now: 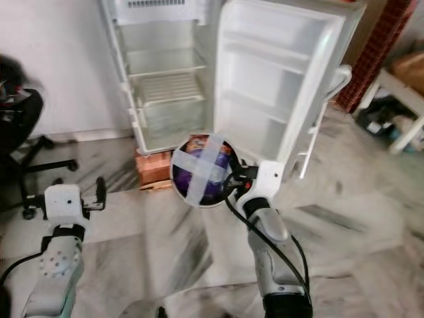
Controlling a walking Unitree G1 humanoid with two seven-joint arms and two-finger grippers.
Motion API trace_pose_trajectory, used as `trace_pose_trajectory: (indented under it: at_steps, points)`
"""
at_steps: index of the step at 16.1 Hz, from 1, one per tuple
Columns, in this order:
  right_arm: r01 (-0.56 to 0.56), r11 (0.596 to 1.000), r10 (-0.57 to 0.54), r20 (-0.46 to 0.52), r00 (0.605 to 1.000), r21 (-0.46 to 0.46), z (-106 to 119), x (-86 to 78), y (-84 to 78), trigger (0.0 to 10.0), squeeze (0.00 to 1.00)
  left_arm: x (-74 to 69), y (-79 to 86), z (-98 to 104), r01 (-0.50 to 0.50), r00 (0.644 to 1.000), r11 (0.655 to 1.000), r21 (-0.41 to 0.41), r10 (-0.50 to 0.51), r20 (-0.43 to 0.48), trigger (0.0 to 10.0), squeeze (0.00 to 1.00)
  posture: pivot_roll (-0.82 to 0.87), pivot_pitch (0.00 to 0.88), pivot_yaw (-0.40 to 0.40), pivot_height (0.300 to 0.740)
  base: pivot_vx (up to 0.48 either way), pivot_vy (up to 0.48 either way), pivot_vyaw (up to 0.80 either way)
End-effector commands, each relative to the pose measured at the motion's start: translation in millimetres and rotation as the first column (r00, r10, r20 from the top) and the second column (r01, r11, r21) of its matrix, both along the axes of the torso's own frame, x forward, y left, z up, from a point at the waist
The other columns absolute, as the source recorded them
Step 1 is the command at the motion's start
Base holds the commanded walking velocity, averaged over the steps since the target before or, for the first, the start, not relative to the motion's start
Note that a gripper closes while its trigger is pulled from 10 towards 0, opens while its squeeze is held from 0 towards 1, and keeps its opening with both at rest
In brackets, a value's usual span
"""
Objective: Restocking fridge
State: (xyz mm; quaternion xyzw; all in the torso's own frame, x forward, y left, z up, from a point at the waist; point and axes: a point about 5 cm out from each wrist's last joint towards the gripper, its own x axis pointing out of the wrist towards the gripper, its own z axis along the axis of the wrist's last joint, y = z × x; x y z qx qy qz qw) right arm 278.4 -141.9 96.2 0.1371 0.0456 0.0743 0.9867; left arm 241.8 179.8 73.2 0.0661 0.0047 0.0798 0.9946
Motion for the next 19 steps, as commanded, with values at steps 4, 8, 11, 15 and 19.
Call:
trace_pose_trajectory:
  at_steps: [4, 8, 11, 15, 19]
  points:
    - [0.036, 0.999, -0.037, -0.006, 0.999, -0.019, 1, 2.3, -3.5, 10.0, 0.0, -0.9, -2.0, 5, 0.016, 1.0, 1.0, -0.01, -0.016, 0.027, 10.0, 0.0, 0.17, 0.089, -0.051, 0.74, 0.079, 0.412, 0.0]
    - [0.07, 0.997, -0.07, 0.009, 0.998, -0.021, 4, 8.7, -7.3, 10.0, 0.0, -0.4, -3.6, 6, 0.025, 0.999, 1.0, 0.008, -0.025, 0.022, 10.0, 0.0, 0.17, 0.089, -0.051, 0.74, 0.434, 0.084, 0.0]
    - [0.08, 0.996, -0.08, 0.012, 0.997, -0.028, 5, 9.5, -9.1, 10.0, 0.0, 0.0, -3.4, 6, 0.028, 0.999, 1.0, 0.0, -0.028, 0.02, 10.0, 0.0, 0.17, 0.093, -0.045, 0.74, 0.48, 0.0, 0.0]
    - [0.081, 0.996, -0.081, 0.011, 0.997, -0.027, 4, 10.3, -7.2, 10.0, 0.0, 0.0, -4.2, 4, 0.03, 1.0, 1.0, 0.0, -0.03, 0.003, 10.0, 0.0, 0.17, 0.097, -0.043, 0.74, 0.48, 0.0, 0.0]
    - [0.047, 0.998, -0.046, 0.032, 0.998, -0.031, 6, 12.2, -3.2, 10.0, 0.0, -0.6, -4.1, 0, 0.017, 1.0, 1.0, -0.011, -0.017, -0.015, 10.0, 0.0, 0.18, 0.103, -0.055, 0.74, 0.476, 0.0, 0.0]
